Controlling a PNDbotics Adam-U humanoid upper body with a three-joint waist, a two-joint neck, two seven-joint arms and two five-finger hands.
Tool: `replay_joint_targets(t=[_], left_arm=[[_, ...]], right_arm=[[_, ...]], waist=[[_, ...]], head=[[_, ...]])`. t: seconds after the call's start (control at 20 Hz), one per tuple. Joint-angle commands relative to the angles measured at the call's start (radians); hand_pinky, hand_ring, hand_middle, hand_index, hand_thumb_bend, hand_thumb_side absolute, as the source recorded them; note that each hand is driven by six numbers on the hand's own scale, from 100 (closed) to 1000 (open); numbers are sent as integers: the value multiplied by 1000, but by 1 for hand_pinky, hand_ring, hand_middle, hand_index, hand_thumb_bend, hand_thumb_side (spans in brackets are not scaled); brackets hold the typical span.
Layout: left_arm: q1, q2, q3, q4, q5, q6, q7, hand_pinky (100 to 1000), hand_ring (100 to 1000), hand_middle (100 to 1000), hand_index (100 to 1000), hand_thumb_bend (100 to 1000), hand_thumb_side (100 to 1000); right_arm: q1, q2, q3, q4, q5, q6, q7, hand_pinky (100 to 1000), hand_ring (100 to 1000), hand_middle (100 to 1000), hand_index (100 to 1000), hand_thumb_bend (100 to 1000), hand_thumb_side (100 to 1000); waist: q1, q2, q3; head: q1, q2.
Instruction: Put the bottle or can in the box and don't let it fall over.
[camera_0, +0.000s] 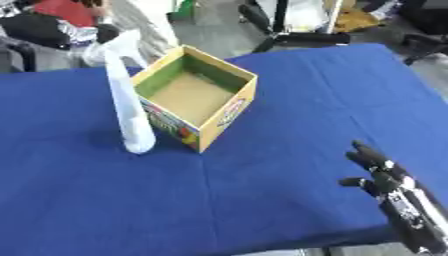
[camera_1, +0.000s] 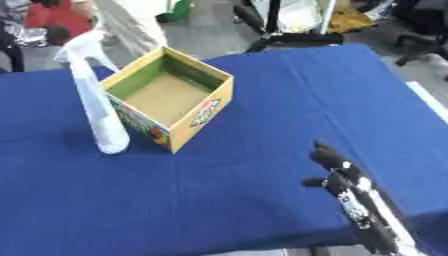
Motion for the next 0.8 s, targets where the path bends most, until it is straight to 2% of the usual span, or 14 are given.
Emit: replay_joint_targets(t=[0.05, 0.3, 0.5, 0.75, 0.8], left_arm=[[-35, -22, 9, 61, -35, -20, -48, 727, 692, 660, 859, 467, 734], [-41, -65, 20, 116, -109, -35, -32, 735, 701, 668, 859, 472, 727], [-36, -90, 13, 147, -128, -49, -25, 724, 692, 654, 849, 469, 710], [-28, -110, 8, 168, -131, -60, -38, 672, 646, 601, 819, 417, 657], [-26, -113, 7, 170, -133, -61, -36, 626, 605, 558, 788, 381, 628]], right_arm=[[-9, -17, 5, -17, -7, -1, 7, 730, 1000, 1000, 918, 100, 687], [-14, -16, 8, -17, -11, 0, 11, 730, 1000, 1000, 918, 100, 687], [-16, -15, 10, -17, -13, 1, 14, 730, 1000, 1000, 918, 100, 688], [-20, -13, 10, -16, -15, 1, 14, 730, 1000, 1000, 918, 100, 689], [-20, -12, 10, -16, -15, 1, 14, 730, 1000, 1000, 918, 100, 690]], waist=[[-1, -6, -5], [-3, -3, -16], [-5, -1, -20], [-8, 3, -27], [-8, 4, -28]], head=[[5, -18], [10, -21], [12, -24], [12, -29], [13, -31]])
